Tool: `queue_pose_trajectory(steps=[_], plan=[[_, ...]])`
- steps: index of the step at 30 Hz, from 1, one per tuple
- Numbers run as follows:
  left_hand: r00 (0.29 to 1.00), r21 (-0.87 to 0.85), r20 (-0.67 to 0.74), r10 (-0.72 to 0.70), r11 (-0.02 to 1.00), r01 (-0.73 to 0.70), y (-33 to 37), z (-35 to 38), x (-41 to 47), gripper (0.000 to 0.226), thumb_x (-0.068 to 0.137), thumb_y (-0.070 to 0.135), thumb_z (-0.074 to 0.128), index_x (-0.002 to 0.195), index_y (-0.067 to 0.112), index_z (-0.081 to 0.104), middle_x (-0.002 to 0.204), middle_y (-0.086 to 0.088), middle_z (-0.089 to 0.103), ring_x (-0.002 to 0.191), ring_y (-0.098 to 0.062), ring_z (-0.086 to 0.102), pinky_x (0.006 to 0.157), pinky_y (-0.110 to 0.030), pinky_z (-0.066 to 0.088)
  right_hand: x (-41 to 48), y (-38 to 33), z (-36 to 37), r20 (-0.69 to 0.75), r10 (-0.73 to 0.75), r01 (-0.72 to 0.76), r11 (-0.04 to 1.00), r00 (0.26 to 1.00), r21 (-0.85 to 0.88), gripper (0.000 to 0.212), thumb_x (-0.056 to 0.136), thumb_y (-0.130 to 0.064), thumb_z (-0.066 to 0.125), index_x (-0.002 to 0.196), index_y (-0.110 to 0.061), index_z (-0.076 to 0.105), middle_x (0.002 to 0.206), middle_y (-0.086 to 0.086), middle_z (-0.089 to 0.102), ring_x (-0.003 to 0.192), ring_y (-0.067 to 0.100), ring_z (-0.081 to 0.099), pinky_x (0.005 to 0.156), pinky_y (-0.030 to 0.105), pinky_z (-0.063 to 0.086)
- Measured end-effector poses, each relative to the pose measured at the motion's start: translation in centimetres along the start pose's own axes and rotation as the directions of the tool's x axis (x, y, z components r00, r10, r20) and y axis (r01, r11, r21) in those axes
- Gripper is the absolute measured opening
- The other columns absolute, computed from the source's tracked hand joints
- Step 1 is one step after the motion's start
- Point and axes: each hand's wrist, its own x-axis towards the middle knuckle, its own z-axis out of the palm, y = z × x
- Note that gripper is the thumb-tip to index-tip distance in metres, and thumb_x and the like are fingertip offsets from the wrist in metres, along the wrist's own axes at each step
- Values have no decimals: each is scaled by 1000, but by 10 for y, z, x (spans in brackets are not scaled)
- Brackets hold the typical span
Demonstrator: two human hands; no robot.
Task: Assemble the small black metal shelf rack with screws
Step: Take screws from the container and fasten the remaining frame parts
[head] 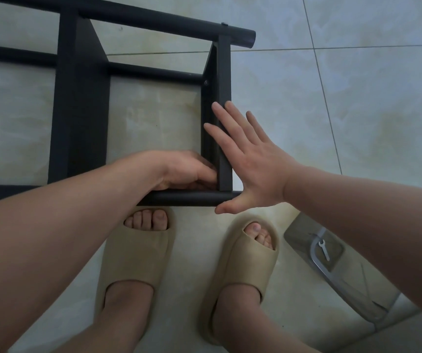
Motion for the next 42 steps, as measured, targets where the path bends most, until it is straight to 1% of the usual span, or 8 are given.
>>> queue_pose_trajectory(steps=[3, 6, 12, 18, 22, 33, 37, 42], plan=[[1000, 21, -2, -31, 999, 31, 2, 1, -2, 25, 90, 8, 63, 110, -7, 68, 107, -26, 71, 97, -36, 68, 100, -49, 50, 0, 1, -1, -9, 1, -1, 1000, 1000, -10, 136, 66, -96, 43, 160, -4, 12, 168, 19, -7, 155, 36, -12, 123, 62, 6], [999, 51, 10, -35, 998, 34, 5, 2, -3, 25, 90, 11, 63, 109, -4, 70, 105, -23, 73, 92, -30, 69, 100, -48, 51, 0, 1, -1, -9, 3, -3, 1000, 1000, -13, 135, 66, -96, 43, 160, -4, 13, 168, 19, -7, 155, 36, -11, 123, 62, 5], [1000, 40, -1, -31, 999, 31, 2, 2, -2, 17, 89, 10, 62, 100, 1, 72, 89, -13, 75, 82, -24, 69, 79, -32, 54, -1, 1, 0, -19, -1, 1, 1000, 1000, -14, 135, 65, -97, 42, 160, -4, 15, 168, 19, -6, 155, 36, -10, 122, 63, 6], [1000, -5, -14, -20, 1000, 20, 0, 0, 1, 12, 87, 6, 63, 79, 8, 72, 69, -6, 72, 58, -15, 67, 52, -18, 49, 0, 1, 1, -28, -6, 5, 1000, 1000, -16, 135, 65, -97, 41, 160, -4, 15, 168, 19, -5, 155, 36, -10, 122, 63, 6], [1000, 2, -26, -15, 1000, 15, 0, 1, 1, 9, 85, 2, 61, 86, 3, 70, 78, -14, 69, 71, -24, 64, 66, -28, 49, -1, 1, 0, -28, -5, 4, 1000, 1000, -18, 136, 65, -97, 41, 160, -4, 14, 168, 19, -6, 155, 36, -10, 123, 62, 5], [1000, -87, -6, -3, 996, 3, -1, 0, 3, 19, 87, -9, 58, 102, 0, 64, 94, -22, 61, 89, -31, 61, 84, -37, 50, 0, 1, 1, -23, -5, 5, 1000, 1000, -7, 136, 65, -96, 43, 160, -4, 13, 168, 19, -7, 155, 36, -11, 123, 62, 5], [1000, -134, 18, -9, 991, 11, -2, -1, 3, 19, 88, -11, 54, 102, 0, 62, 94, -21, 61, 85, -29, 62, 73, -29, 54, 0, 1, 1, -32, -8, 8, 1000, 999, -2, 136, 65, -96, 44, 160, -4, 13, 168, 20, -6, 155, 37, -10, 123, 62, 6], [993, -123, 99, -64, 989, 76, -2, 0, 2, 28, 91, 0, 54, 77, 10, 75, 79, -11, 73, 69, -20, 70, 64, -27, 54, 0, 0, 1, -29, -6, 6, 1000, 1000, -1, 135, 66, -96, 44, 160, -5, 12, 168, 19, -7, 155, 36, -11, 123, 62, 7]])
